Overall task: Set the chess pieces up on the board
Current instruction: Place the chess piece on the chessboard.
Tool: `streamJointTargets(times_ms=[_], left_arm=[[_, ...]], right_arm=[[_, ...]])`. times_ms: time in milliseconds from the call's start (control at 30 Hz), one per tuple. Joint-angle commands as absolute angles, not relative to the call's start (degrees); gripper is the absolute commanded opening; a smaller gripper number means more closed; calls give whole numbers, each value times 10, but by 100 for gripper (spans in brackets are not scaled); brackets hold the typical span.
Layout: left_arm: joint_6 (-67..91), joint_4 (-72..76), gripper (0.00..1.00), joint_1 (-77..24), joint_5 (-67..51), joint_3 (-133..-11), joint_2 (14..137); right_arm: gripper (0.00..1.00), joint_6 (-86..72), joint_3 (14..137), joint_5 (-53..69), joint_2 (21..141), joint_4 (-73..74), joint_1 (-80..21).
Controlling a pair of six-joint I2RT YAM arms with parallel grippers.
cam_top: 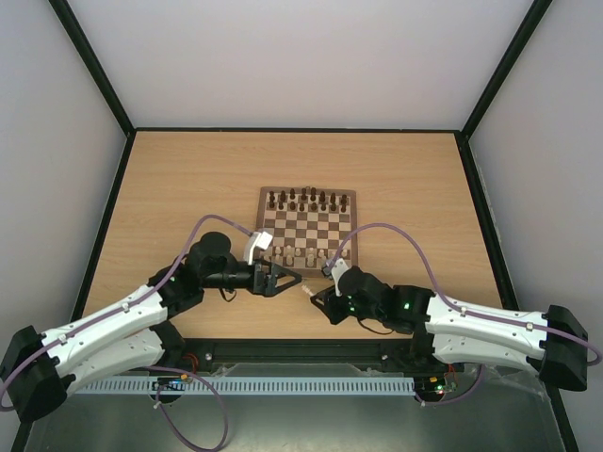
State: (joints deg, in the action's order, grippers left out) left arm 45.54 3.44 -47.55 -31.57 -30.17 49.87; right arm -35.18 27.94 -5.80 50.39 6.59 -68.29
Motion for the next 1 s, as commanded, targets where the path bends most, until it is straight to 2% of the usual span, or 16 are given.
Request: streamJointTargets(times_ms=[0,467,967], left_arm=[[473,85,99,-473,-366,-287,503],[507,148,99,-473,-447,-255,516],[535,176,99,-469,-483,-210,499]], right_arm=[[15,-342,269,-50,498,77,-686],[15,-330,275,-28,498,67,-687],[15,-313,288,10,490,63,-687]])
